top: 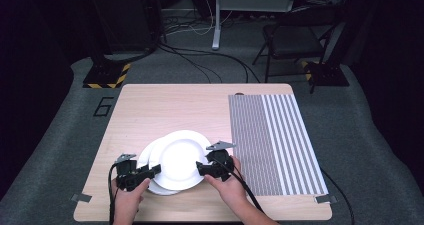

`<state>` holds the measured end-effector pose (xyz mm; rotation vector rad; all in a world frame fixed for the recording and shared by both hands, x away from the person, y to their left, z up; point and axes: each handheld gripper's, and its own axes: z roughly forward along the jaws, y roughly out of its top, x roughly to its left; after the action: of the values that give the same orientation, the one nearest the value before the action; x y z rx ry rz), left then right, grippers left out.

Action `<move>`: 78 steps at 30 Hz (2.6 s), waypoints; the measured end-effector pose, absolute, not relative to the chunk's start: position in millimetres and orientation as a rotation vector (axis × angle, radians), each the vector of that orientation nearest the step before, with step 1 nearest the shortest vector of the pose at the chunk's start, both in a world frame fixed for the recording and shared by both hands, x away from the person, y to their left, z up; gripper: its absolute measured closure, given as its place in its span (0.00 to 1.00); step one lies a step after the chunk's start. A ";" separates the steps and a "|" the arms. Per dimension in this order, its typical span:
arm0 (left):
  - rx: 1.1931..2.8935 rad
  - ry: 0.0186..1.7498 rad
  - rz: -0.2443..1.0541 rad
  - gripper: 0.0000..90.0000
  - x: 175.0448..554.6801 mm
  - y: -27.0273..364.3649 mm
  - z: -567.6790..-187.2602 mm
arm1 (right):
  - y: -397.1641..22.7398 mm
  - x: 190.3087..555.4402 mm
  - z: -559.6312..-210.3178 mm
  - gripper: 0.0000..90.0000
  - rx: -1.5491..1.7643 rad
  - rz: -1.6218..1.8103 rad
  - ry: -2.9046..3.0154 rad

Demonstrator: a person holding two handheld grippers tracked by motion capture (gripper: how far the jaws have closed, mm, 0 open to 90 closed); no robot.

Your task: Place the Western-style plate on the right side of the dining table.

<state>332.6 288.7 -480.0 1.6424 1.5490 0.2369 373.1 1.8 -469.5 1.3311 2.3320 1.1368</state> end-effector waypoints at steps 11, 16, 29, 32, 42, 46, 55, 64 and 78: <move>1.638 1.549 0.286 0.59 328.1 283.7 -476.5 | 3.6 373.6 -470.8 0.43 1.325 1.098 2.330; 1.626 1.534 0.312 0.60 326.5 283.0 -474.5 | 1.5 373.0 -472.5 0.44 1.336 1.115 2.318; 1.620 1.529 0.335 0.60 324.6 281.6 -470.7 | -0.1 372.1 -469.2 0.44 1.328 1.142 2.310; 1.616 1.528 0.335 0.60 324.4 281.4 -470.1 | -0.3 372.0 -468.4 0.44 1.334 1.145 2.308; 1.617 1.523 0.342 0.60 323.9 280.9 -468.6 | -1.2 371.2 -466.5 0.44 1.324 1.152 2.305; 1.624 1.514 0.344 0.60 324.5 280.6 -468.1 | -2.0 370.8 -465.6 0.44 1.328 1.159 2.298; 1.624 1.508 0.332 0.60 327.2 276.6 -467.8 | -6.1 370.3 -465.4 0.44 1.335 1.154 2.291; 1.637 1.484 0.315 0.60 332.6 268.6 -466.7 | -14.8 368.0 -465.0 0.44 1.360 1.146 2.261; 1.667 1.402 0.273 0.61 347.9 247.6 -456.8 | -38.7 363.7 -455.4 0.44 1.424 1.120 2.181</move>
<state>347.9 247.6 -456.8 1.6666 1.4023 0.2734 363.7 -38.7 -455.4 1.4239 2.1813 1.1197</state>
